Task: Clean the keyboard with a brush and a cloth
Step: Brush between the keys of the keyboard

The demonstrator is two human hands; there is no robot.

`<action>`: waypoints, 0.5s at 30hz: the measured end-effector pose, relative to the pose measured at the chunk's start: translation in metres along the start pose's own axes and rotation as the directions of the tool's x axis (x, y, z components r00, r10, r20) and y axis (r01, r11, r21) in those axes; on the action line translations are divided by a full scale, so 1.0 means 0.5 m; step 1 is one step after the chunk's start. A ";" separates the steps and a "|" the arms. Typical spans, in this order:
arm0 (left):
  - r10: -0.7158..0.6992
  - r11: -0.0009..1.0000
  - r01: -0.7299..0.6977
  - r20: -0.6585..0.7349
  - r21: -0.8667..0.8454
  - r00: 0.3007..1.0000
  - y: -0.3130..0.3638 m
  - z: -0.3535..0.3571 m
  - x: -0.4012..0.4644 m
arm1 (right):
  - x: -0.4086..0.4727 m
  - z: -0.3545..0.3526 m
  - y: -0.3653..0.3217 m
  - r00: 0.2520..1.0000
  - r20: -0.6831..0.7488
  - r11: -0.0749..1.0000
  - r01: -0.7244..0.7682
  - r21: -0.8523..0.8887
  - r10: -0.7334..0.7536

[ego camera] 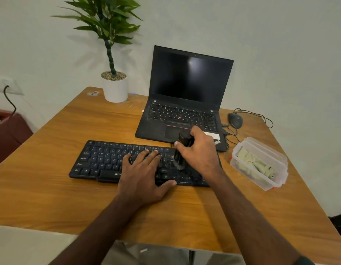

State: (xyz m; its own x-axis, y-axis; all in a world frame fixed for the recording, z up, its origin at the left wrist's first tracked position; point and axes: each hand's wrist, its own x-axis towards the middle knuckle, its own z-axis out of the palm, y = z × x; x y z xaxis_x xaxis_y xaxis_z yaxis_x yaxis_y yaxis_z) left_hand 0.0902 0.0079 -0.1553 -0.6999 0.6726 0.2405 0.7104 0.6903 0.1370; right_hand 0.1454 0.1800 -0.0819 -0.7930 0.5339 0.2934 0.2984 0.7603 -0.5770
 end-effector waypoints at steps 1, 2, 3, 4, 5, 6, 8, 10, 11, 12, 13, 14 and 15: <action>0.002 1.000 -0.002 -0.004 -0.003 1.000 -0.001 0.000 0.000 | -0.013 -0.005 0.002 1.000 0.017 1.000 -0.010 -0.004 0.010; 0.002 1.000 -0.002 -0.005 -0.003 1.000 -0.001 0.000 0.000 | -0.026 -0.010 0.005 0.999 0.031 1.000 -0.015 -0.014 0.016; 0.001 1.000 -0.001 -0.002 0.000 1.000 0.000 0.000 0.000 | -0.038 -0.014 0.008 0.999 0.046 1.000 -0.018 -0.022 0.019; 0.002 1.000 -0.002 0.001 0.004 1.000 0.000 0.000 0.000 | -0.048 -0.019 0.011 0.998 0.064 1.000 -0.023 -0.019 0.024; 0.003 1.000 -0.003 0.000 0.006 1.000 0.000 -0.001 -0.001 | -0.054 -0.025 0.014 0.996 0.086 0.999 -0.035 -0.008 0.035; 0.004 1.000 -0.004 -0.003 0.005 1.000 0.000 -0.001 -0.001 | -0.057 -0.031 0.018 0.993 0.108 0.998 -0.055 0.006 0.054; 0.004 1.000 -0.004 -0.008 0.007 1.000 -0.001 -0.003 -0.002 | -0.057 -0.042 0.024 0.991 0.089 0.993 -0.103 0.051 0.099; 0.001 1.000 -0.001 -0.010 0.004 1.000 0.001 -0.004 -0.002 | -0.052 -0.046 0.025 0.992 -0.026 0.987 -0.118 0.109 0.121; 0.000 1.000 0.000 -0.011 0.003 1.000 0.001 -0.003 -0.003 | -0.050 -0.045 0.021 0.990 -0.080 0.987 -0.104 0.118 0.114; 0.000 1.000 0.000 -0.012 0.002 1.000 0.001 -0.003 -0.003 | -0.051 -0.042 0.016 0.989 -0.112 0.991 -0.079 0.112 0.092; 0.001 1.000 -0.001 -0.012 0.002 1.000 0.000 -0.002 -0.003 | -0.054 -0.037 0.012 0.991 -0.119 0.994 -0.042 0.098 0.054; 0.003 1.000 -0.003 -0.014 0.001 1.000 0.000 -0.002 -0.003 | -0.060 -0.032 0.010 0.994 -0.107 0.997 0.002 0.082 0.007; 0.004 1.000 -0.004 -0.017 -0.001 1.000 0.000 -0.002 -0.004 | -0.066 -0.027 0.008 0.996 -0.080 0.997 0.044 0.066 -0.038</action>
State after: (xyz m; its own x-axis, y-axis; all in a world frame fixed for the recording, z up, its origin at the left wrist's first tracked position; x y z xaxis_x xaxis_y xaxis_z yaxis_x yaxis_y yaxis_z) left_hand 0.0916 0.0066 -0.1549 -0.6954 0.6710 0.2572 0.7135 0.6872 0.1365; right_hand 0.1800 0.1705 -0.0837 -0.7590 0.5322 0.3751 0.2282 0.7569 -0.6124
